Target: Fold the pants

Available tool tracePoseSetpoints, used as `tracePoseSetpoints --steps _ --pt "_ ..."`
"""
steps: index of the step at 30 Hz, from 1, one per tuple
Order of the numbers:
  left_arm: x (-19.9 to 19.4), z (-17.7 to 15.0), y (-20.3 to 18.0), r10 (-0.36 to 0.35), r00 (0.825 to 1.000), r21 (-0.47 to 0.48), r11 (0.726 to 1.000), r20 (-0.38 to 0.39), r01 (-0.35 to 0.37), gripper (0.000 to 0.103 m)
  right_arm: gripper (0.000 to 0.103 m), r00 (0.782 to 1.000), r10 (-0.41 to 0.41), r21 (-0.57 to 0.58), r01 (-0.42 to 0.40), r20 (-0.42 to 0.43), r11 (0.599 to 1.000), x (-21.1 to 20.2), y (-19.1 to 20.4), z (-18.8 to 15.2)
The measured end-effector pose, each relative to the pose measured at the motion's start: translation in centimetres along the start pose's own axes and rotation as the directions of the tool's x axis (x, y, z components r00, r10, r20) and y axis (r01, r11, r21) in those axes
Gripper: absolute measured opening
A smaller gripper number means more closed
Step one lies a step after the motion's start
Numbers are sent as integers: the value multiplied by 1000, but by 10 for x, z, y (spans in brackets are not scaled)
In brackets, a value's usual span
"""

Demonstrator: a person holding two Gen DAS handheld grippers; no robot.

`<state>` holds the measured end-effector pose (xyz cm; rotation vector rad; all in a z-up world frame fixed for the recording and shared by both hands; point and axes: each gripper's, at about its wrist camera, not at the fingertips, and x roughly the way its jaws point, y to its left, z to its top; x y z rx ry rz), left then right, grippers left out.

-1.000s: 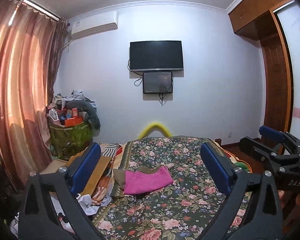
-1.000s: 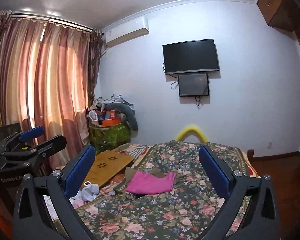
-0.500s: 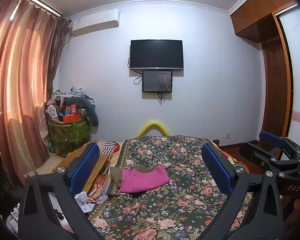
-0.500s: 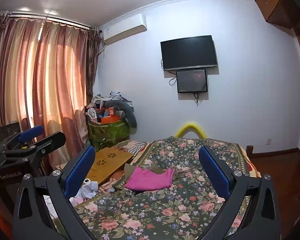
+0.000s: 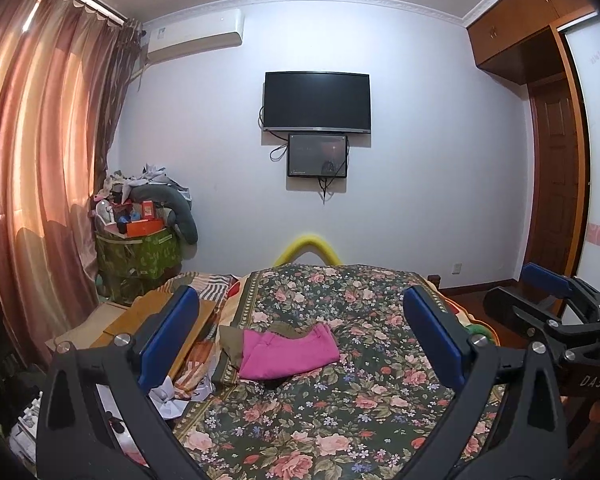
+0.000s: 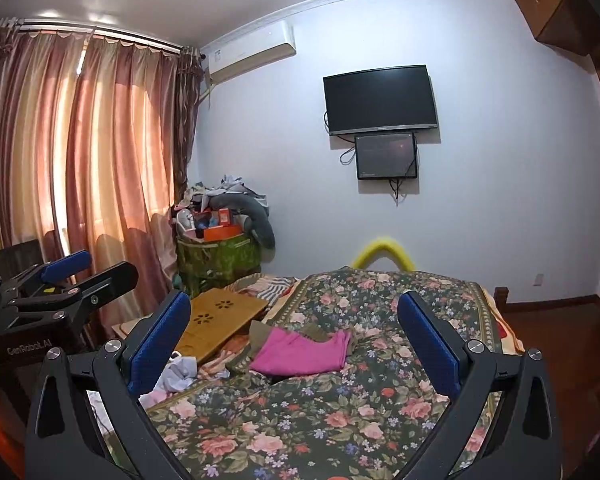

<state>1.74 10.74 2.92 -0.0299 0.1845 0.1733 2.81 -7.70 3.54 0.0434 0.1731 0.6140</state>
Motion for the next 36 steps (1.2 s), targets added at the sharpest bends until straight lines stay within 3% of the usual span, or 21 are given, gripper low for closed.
tracePoseSetpoints --steps 36 --pt "13 -6 -4 -36 999 -7 999 -18 36 103 103 1000 -11 -5 11 -1 1000 1 -3 2"
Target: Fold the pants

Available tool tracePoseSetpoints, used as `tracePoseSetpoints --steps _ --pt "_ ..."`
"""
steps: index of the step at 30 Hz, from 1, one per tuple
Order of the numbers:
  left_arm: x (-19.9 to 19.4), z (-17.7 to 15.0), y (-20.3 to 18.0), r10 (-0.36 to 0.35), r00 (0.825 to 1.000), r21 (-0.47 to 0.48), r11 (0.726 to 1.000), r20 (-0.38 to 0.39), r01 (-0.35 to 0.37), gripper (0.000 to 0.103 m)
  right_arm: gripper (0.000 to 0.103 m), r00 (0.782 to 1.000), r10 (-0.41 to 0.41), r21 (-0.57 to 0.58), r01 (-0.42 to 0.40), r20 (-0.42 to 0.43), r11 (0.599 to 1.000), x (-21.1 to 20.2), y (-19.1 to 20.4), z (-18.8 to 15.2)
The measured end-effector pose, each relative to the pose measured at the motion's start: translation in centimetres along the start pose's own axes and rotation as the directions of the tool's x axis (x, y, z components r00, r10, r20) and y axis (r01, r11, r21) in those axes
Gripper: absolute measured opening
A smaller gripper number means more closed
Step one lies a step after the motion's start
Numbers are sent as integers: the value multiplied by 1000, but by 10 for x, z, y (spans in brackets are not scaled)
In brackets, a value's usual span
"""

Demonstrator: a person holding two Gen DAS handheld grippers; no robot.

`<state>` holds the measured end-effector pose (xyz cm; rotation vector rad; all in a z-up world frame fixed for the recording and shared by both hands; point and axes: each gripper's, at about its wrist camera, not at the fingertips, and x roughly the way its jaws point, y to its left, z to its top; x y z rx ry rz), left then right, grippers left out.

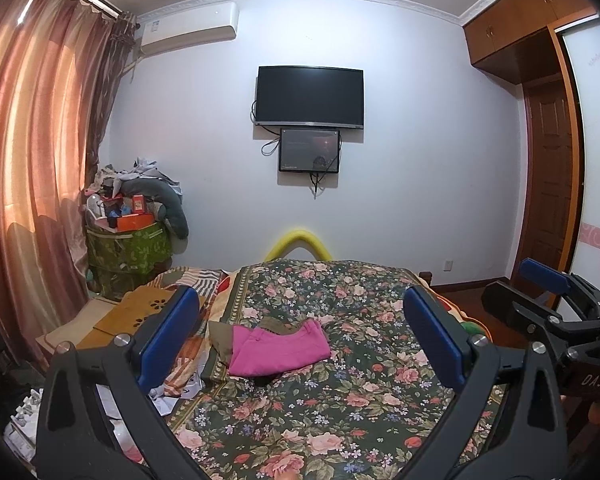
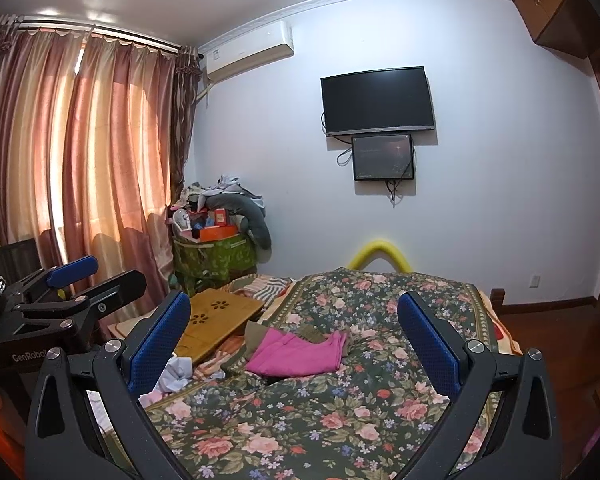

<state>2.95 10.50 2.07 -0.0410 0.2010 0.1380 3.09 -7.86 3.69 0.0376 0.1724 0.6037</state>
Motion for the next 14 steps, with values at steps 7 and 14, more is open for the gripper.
tracePoseSetpoints --steps 7,14 --pt "0 0 1 -8 1000 -2 1000 -9 8 103 103 1000 -2 6 2 1 1000 1 -2 -1" --pt "1 -1 -3 -13 1000 16 1000 -10 13 103 103 1000 -1 11 1 -3 1000 2 -2 -2"
